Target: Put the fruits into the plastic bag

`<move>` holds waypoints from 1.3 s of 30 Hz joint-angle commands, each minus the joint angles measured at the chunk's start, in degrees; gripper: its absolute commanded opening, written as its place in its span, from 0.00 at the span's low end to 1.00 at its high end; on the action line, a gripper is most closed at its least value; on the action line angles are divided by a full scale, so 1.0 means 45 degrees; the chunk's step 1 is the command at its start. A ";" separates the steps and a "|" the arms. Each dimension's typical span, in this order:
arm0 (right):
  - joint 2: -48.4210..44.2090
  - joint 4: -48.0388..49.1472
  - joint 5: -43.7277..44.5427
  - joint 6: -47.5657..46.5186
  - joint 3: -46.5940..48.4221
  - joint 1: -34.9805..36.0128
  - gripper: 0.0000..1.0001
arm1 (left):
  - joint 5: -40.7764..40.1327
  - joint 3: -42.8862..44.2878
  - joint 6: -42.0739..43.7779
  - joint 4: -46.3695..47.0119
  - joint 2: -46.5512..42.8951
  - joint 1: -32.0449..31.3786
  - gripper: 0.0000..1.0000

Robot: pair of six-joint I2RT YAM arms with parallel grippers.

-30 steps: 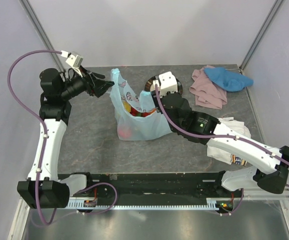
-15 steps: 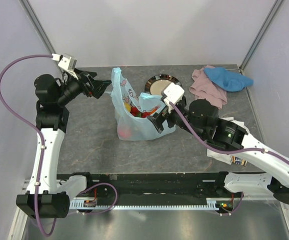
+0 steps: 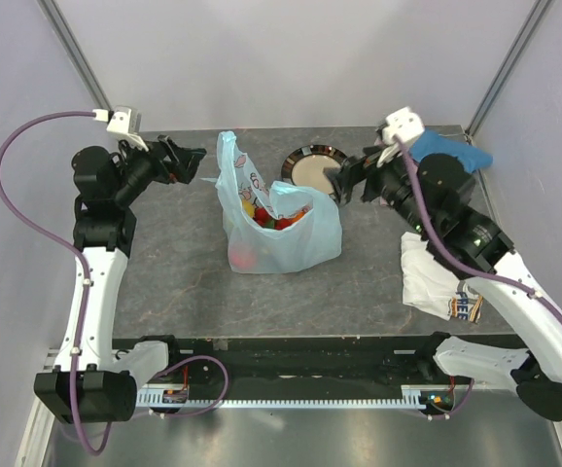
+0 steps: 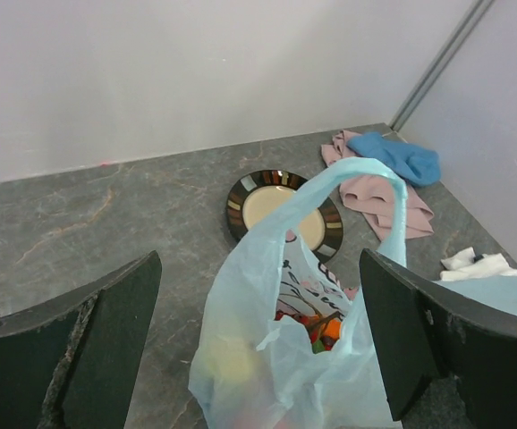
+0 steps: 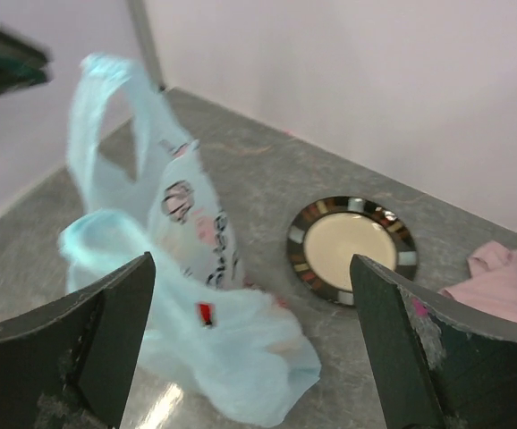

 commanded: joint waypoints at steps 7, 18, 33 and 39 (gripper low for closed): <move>0.0164 0.0518 -0.2786 0.3457 -0.0701 -0.7040 0.98 | -0.0776 -0.0419 -0.0747 -0.0808 -0.0598 0.1390 0.99; -0.1943 -0.0107 -0.1561 0.3148 -0.3456 -0.9159 0.98 | -0.0445 -0.2021 -0.0024 -0.2510 -0.2746 0.2114 0.99; -0.2669 -0.0204 -0.1285 0.2992 -0.4727 -0.9178 0.98 | -0.0639 -0.2648 0.0309 -0.2704 -0.4349 0.2075 0.99; -0.2747 -0.0204 -0.1109 0.2894 -0.4766 -0.9159 0.98 | -0.0893 -0.2746 0.0425 -0.2841 -0.4467 0.2095 0.99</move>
